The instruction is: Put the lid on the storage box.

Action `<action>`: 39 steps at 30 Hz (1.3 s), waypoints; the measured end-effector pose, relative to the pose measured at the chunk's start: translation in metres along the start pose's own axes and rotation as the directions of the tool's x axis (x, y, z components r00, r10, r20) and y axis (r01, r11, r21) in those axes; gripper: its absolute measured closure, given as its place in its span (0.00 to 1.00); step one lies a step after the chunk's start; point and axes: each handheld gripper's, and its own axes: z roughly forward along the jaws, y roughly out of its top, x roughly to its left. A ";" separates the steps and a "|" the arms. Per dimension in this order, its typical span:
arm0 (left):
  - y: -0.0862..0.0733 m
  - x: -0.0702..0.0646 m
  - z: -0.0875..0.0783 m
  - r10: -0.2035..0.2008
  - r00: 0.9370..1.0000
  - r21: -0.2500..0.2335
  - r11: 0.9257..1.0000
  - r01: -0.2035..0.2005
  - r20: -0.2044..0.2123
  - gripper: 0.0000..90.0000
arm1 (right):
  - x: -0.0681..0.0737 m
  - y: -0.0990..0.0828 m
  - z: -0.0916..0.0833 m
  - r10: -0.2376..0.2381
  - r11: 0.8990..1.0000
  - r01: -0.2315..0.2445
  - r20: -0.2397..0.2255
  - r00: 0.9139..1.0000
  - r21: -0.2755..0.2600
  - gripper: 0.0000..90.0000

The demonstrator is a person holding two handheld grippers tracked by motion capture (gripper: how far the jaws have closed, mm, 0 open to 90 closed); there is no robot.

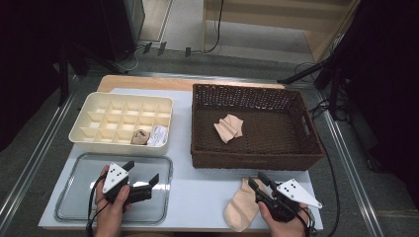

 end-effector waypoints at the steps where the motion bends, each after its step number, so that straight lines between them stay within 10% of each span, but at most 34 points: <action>1: -0.001 0.001 0.001 0.002 1.000 0.003 1.000 -0.002 0.001 0.02 | 0.000 0.002 0.000 0.001 1.000 -0.001 0.000 1.000 -0.001 0.67; 39: -0.008 0.000 0.003 0.030 0.999 -0.021 0.999 -0.031 -0.029 0.02 | 0.010 0.092 0.073 -0.083 0.997 0.083 0.018 0.996 0.006 0.60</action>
